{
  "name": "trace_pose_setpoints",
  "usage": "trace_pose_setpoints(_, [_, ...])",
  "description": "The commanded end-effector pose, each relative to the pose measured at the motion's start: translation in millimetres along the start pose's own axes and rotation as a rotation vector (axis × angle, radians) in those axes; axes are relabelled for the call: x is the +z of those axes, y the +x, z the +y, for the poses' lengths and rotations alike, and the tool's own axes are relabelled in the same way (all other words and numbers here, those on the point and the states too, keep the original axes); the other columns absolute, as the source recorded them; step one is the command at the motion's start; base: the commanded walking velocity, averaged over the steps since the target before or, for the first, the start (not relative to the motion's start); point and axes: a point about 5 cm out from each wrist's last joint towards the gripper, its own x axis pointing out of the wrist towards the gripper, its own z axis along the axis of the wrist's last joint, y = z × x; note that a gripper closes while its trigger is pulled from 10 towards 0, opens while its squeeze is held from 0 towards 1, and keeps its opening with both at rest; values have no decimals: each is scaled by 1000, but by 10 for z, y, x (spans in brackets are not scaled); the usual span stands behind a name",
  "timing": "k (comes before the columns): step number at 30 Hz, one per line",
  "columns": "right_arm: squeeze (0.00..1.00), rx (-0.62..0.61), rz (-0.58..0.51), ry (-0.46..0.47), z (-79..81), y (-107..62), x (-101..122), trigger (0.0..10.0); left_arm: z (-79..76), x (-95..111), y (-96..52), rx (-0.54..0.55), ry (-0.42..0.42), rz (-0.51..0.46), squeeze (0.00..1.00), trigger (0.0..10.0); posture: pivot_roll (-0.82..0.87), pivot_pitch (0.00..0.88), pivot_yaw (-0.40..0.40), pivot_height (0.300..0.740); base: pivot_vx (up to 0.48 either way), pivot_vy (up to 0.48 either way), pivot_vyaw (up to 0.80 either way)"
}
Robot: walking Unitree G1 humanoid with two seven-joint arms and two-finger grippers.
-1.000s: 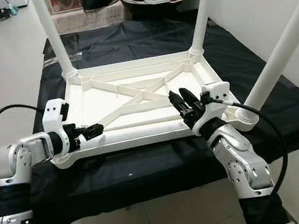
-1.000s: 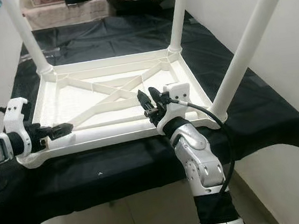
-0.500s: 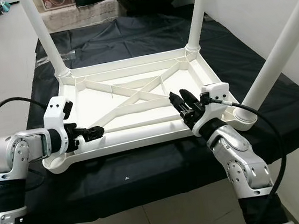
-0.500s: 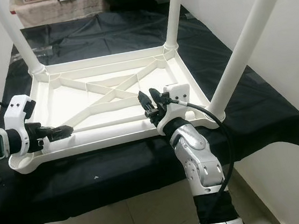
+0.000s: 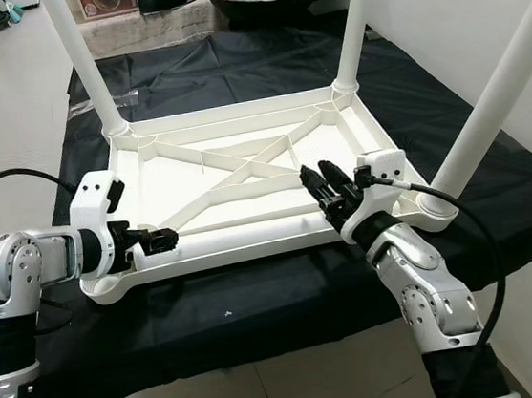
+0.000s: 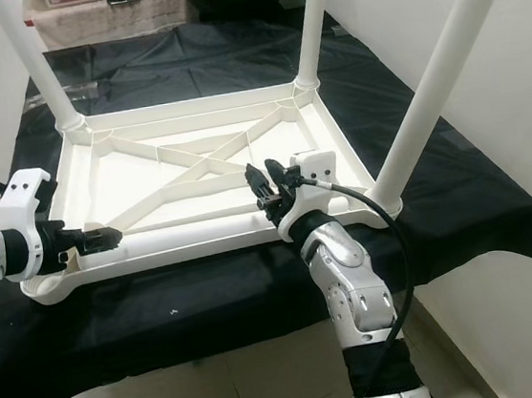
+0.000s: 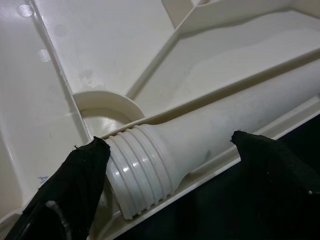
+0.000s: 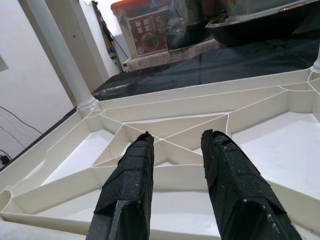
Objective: Building children table
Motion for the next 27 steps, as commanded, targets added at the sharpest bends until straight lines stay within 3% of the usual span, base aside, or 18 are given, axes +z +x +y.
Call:
trace_pose_setpoints(1, [0, 1, -16, 4, 7, 5, 18, 10000, 5, -127, 50, -3, -28, 50, 0, 10000, 90, 154, -52, 740, 0, 0, 0])
trace_pose_setpoints(27, [0, 3, -18, 4, 5, 7, 14, 10000, 131, -220, 4, 93, -48, 107, 0, 10000, 98, 145, -58, 740, 0, 0, 0])
